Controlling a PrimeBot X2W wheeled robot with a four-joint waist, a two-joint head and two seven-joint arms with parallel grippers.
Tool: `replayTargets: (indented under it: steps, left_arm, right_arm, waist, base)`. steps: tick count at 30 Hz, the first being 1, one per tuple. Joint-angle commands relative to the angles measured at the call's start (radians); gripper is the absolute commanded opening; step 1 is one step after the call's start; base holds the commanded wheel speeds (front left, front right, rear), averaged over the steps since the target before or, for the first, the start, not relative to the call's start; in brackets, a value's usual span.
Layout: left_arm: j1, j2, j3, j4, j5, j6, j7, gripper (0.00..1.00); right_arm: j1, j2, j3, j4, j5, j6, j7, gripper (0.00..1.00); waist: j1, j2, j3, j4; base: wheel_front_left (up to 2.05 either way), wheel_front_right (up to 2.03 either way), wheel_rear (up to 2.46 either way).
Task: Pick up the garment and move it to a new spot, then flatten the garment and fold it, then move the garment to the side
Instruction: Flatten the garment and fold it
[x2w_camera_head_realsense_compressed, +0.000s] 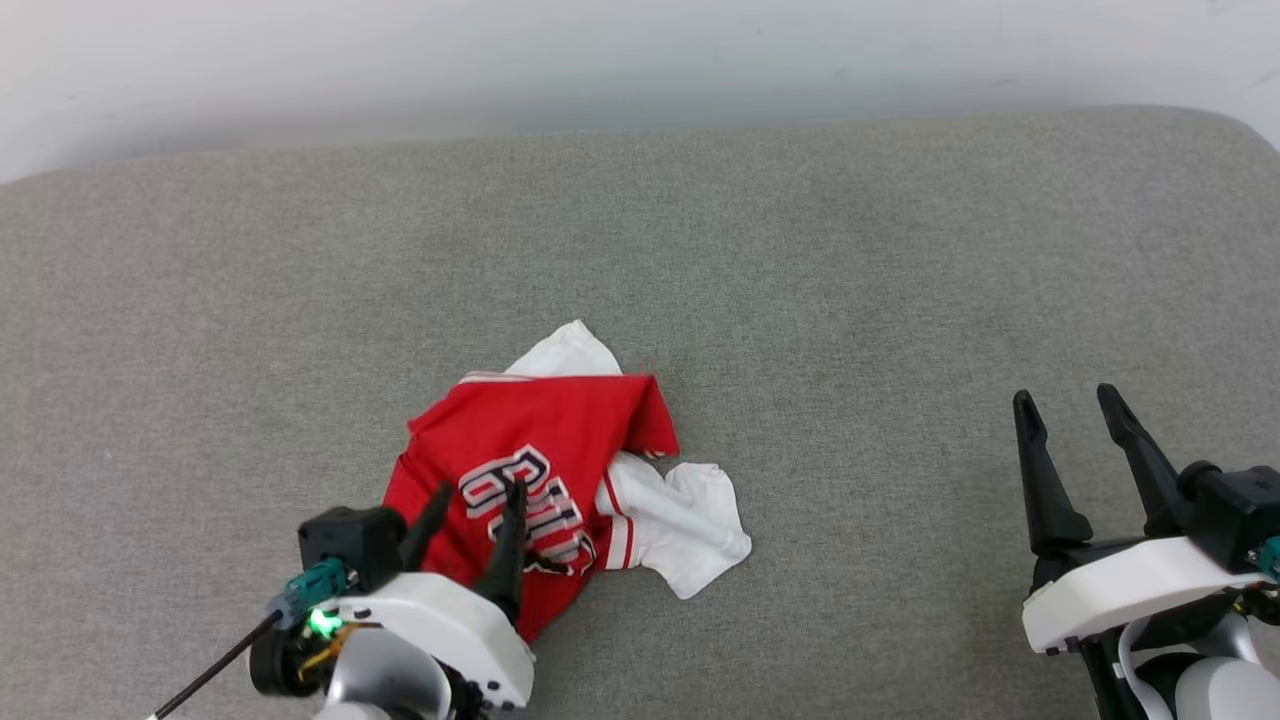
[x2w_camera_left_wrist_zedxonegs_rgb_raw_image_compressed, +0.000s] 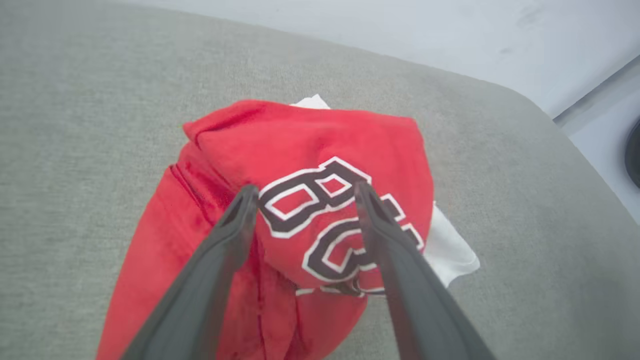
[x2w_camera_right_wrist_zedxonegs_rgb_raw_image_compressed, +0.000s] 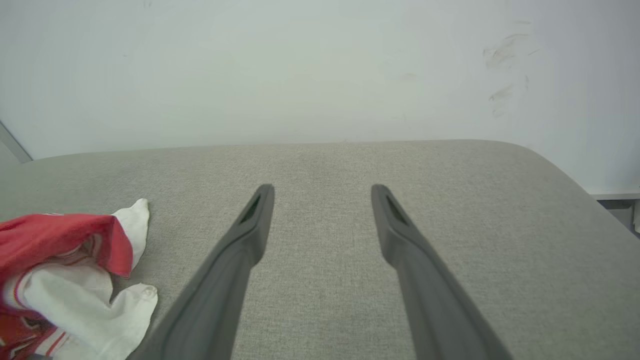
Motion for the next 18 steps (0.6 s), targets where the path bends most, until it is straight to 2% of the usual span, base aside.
replayTargets:
  steps: [1, 10, 18]
  left_arm:
    - [-0.023, 0.008, 0.002, -0.011, 0.022, -0.003, -0.029, 1.00]
    - [-0.076, 0.039, 0.049, -0.021, 0.081, -0.011, -0.204, 1.00]
    - [-0.081, 0.081, 0.088, -0.010, 0.088, -0.016, -0.258, 1.00]
  right_arm:
    - [0.011, 0.002, -0.003, -0.005, -0.006, -0.001, 0.004, 1.00]
    - [0.017, 0.002, -0.022, -0.013, -0.007, -0.001, 0.022, 1.00]
    - [0.021, 0.002, -0.034, -0.003, 0.012, -0.001, 0.089, 1.00]
  waist:
    - [0.0000, 0.0000, -0.005, 0.000]
    - [0.0000, 0.0000, -0.025, 0.003]
    - [0.0000, 0.0000, -0.036, 0.036]
  base:
    - [0.00, 0.00, 0.00]
    - [0.00, 0.00, 0.00]
    - [0.00, 0.00, 0.00]
